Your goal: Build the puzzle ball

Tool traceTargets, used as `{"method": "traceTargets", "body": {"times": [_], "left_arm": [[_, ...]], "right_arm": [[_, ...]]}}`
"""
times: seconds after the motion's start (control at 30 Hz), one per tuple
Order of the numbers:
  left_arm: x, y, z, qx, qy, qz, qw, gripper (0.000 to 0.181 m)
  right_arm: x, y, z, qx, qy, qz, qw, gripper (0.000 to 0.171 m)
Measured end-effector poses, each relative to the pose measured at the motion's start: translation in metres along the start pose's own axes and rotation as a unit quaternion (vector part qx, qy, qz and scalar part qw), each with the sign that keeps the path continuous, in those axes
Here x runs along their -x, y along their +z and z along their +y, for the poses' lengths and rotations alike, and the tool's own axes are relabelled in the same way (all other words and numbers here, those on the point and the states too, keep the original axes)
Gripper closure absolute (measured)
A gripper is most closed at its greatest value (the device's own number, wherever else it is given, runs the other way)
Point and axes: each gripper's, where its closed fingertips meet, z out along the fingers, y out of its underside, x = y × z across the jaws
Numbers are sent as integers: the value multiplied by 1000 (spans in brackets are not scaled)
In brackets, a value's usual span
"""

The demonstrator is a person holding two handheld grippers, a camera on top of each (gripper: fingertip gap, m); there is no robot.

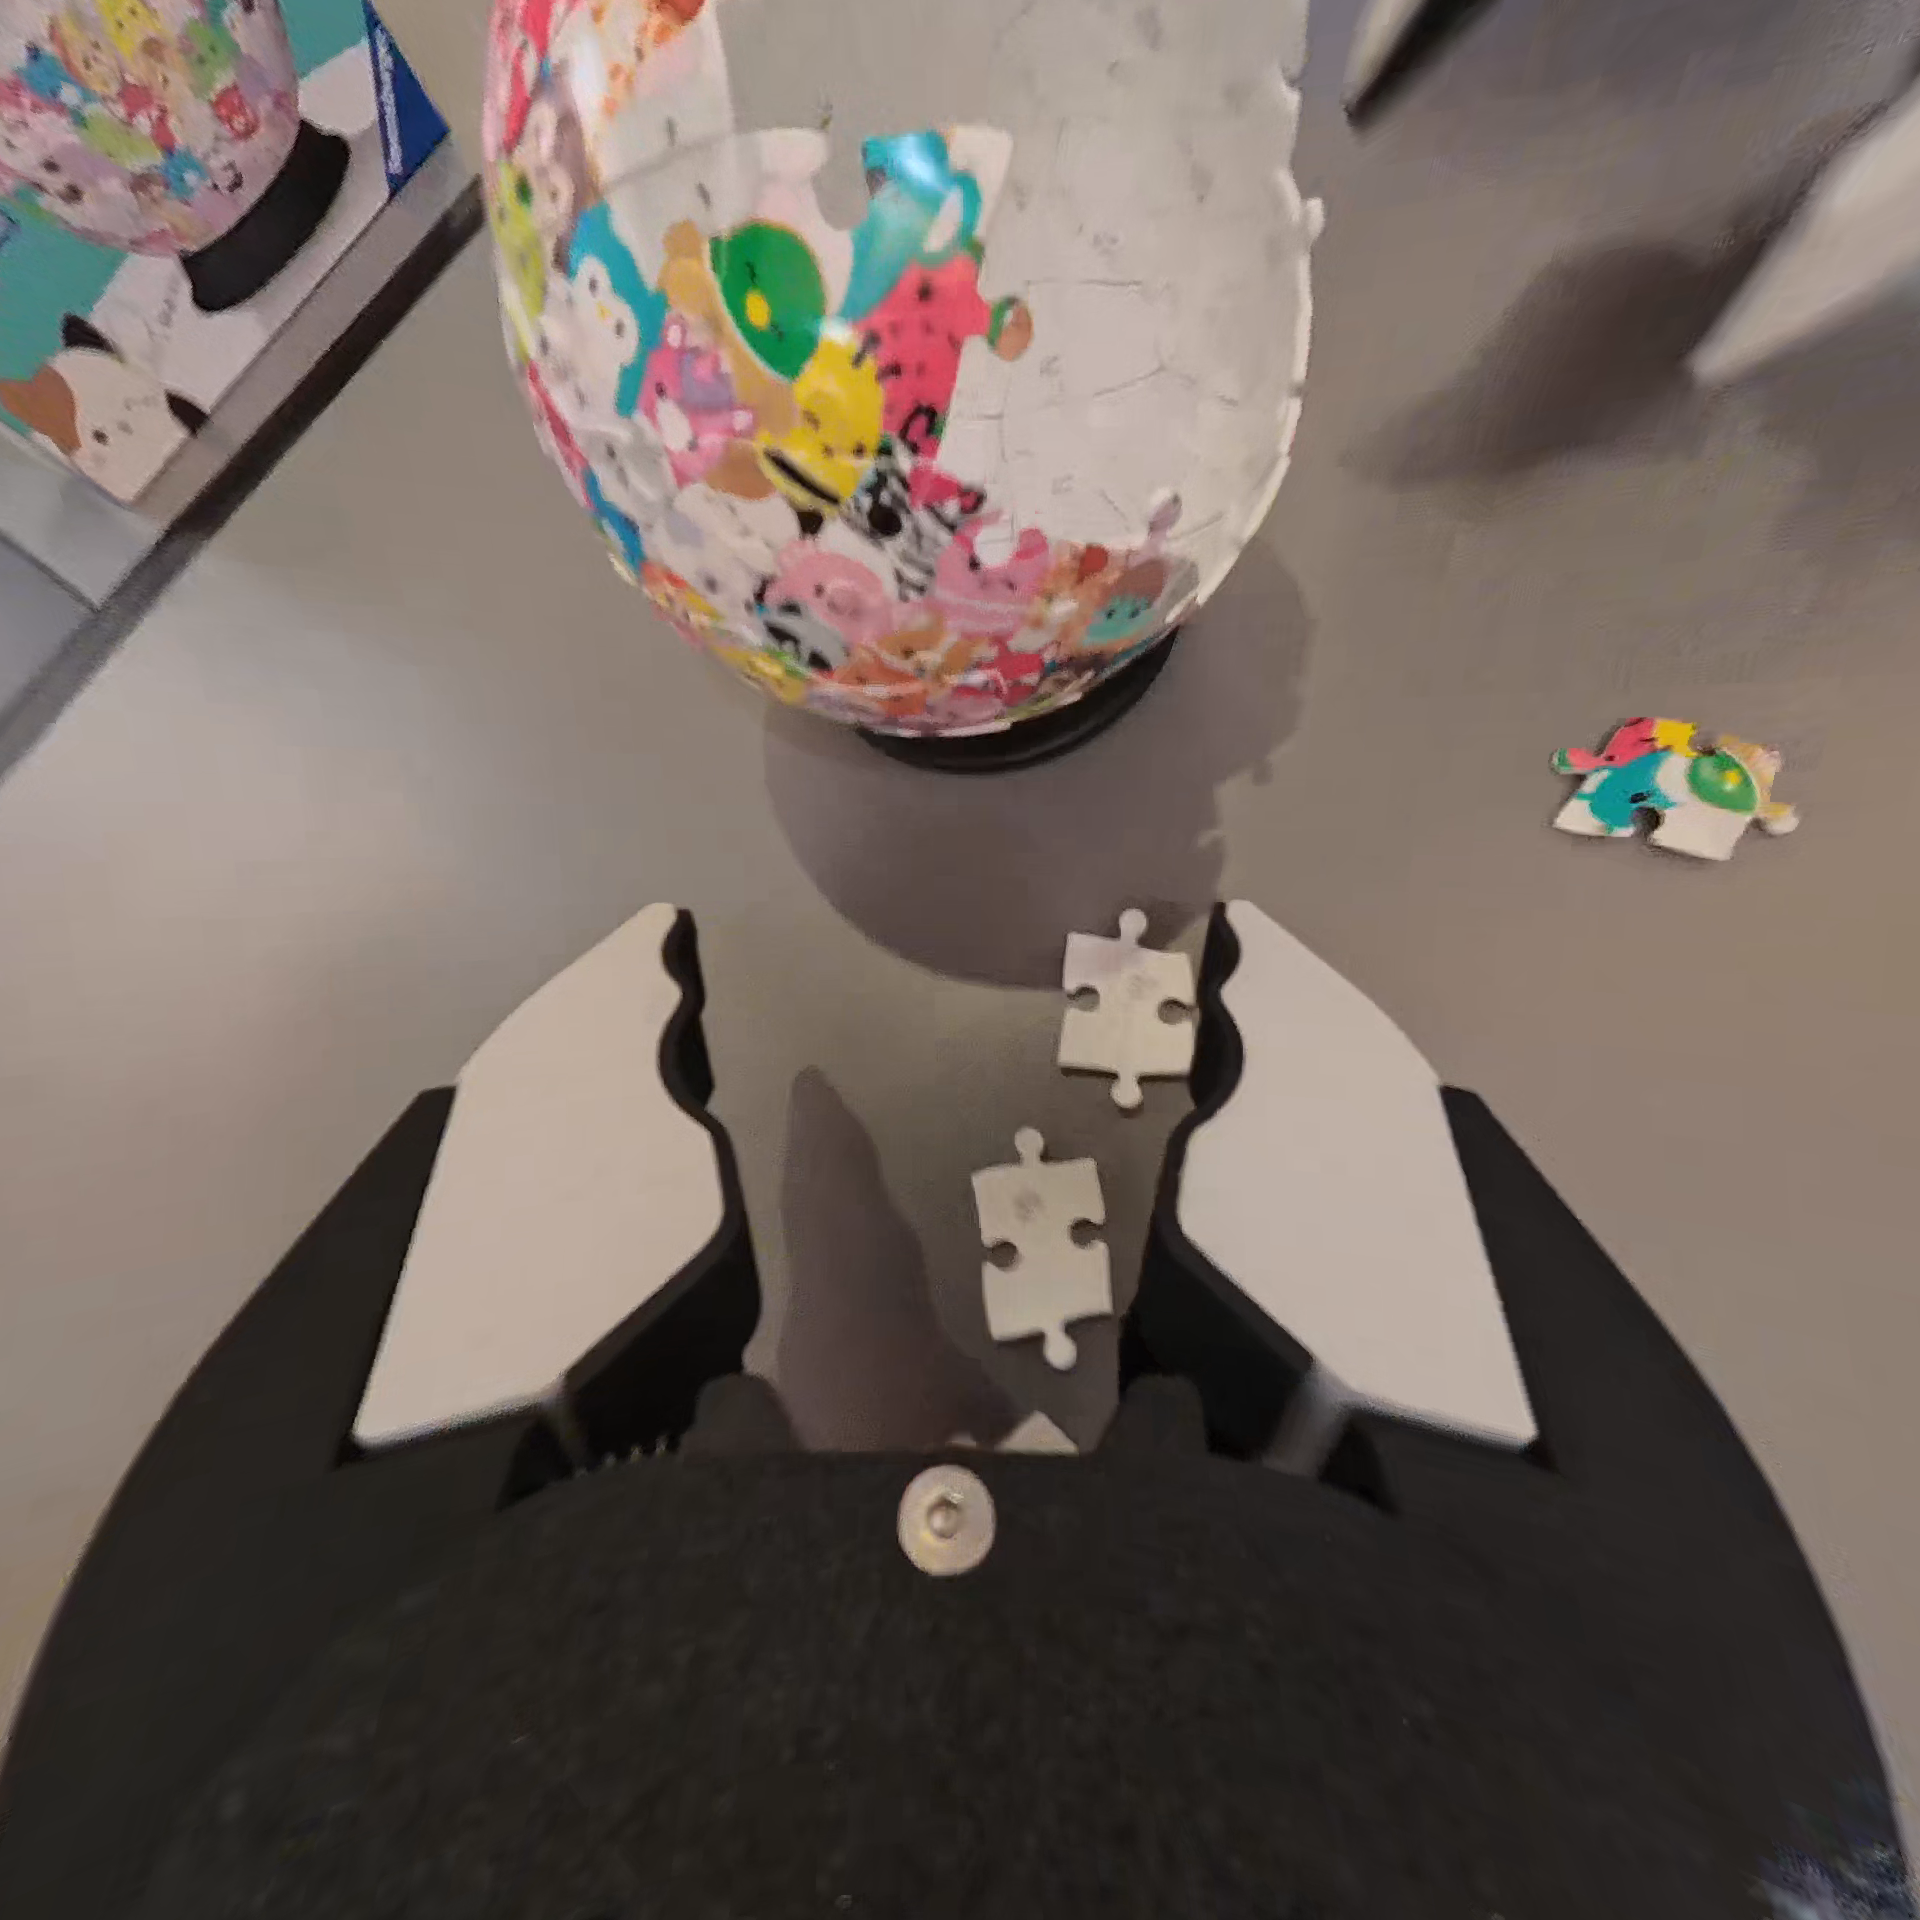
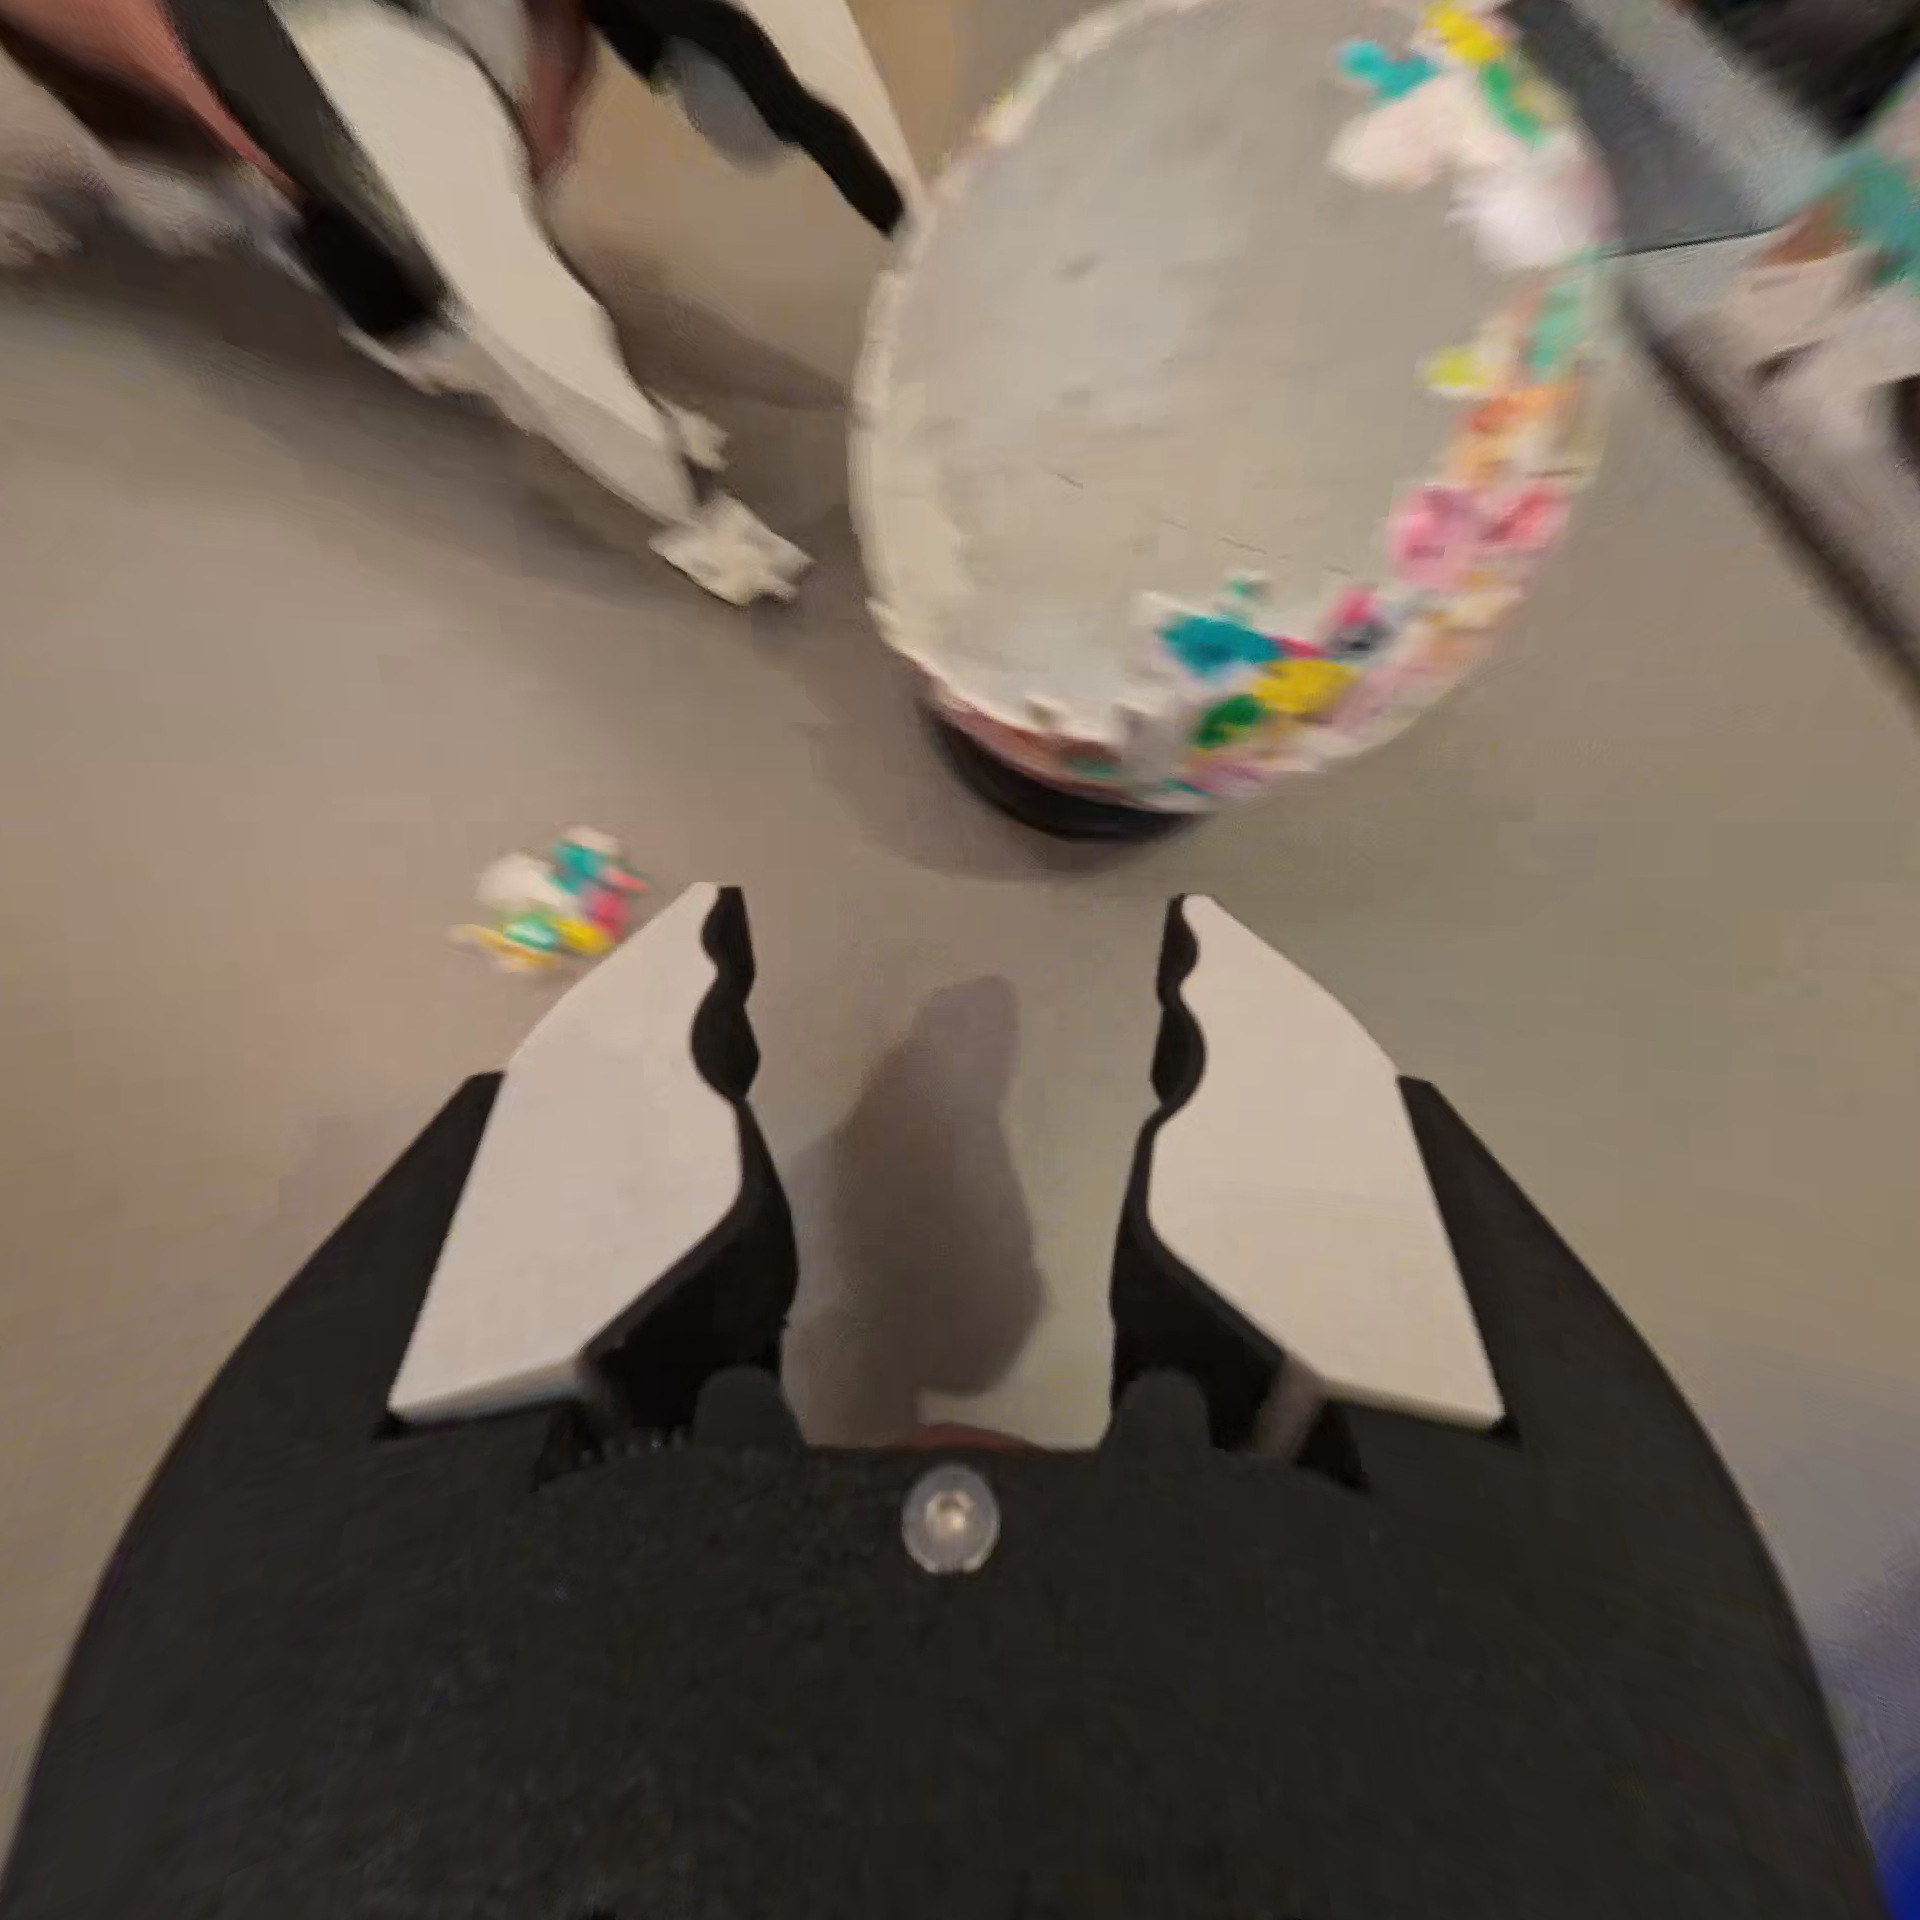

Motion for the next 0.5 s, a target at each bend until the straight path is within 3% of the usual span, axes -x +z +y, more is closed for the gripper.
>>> {"method": "traceTargets", "body": {"times": [0.07, 0.17, 0.5], "left_arm": [[2, 8, -8, -6, 25, 12, 1000, 87], [3, 21, -18, -6, 53, 27, 998, 84], [9, 46, -24, 5, 42, 48, 998, 84]], "right_arm": [[-31, 0, 13, 40, -64, 56, 996, 88], [-48, 18, 17, 39, -88, 50, 994, 76], [-53, 64, -10, -18, -129, 32, 991, 39]]}}
